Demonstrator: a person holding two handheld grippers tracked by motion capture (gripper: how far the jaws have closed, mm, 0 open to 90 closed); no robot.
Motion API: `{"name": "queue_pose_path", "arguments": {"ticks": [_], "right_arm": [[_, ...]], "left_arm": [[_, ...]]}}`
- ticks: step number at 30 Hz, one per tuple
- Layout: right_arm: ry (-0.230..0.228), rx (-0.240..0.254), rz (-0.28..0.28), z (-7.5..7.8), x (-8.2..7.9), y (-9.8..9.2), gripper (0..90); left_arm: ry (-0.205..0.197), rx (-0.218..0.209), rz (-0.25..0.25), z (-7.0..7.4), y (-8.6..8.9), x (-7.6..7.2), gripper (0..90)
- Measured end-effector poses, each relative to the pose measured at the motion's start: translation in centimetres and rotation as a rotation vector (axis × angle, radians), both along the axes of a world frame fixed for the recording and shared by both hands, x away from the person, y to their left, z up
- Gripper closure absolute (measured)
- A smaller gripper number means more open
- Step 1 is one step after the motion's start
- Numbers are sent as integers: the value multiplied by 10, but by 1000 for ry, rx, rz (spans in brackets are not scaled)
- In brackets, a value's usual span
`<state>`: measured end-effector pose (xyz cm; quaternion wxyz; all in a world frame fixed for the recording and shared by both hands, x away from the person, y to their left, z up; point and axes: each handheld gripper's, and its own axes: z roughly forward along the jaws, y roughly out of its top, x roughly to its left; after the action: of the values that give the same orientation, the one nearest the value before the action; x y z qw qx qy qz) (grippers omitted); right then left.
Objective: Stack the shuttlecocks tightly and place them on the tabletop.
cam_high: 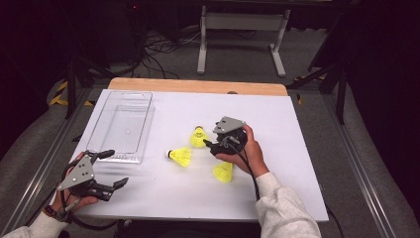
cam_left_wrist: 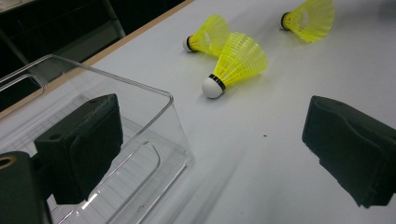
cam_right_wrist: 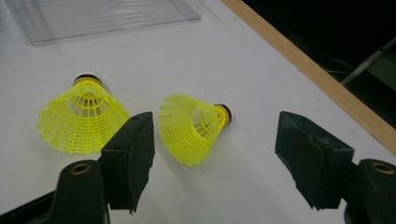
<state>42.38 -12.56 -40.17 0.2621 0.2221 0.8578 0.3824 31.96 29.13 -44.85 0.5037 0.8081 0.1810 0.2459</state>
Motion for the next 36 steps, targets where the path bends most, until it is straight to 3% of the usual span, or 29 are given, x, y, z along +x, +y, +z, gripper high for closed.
{"name": "queue_pose_path", "arguments": {"ticks": [7,13,23,36], "right_arm": [[65,-48,3,-8,20,16,339],[52,-117,-2,-12,29,28,414],[80,-192,-3,-24,43,37,481],[74,-249,-45,-34,52,40,733]], "left_arm": [[2,5,-1,-1,1,0,54],[3,6,0,-1,1,-1,54],[7,9,-6,-1,1,-1,54],[13,7,-12,-2,0,0,55]]}}
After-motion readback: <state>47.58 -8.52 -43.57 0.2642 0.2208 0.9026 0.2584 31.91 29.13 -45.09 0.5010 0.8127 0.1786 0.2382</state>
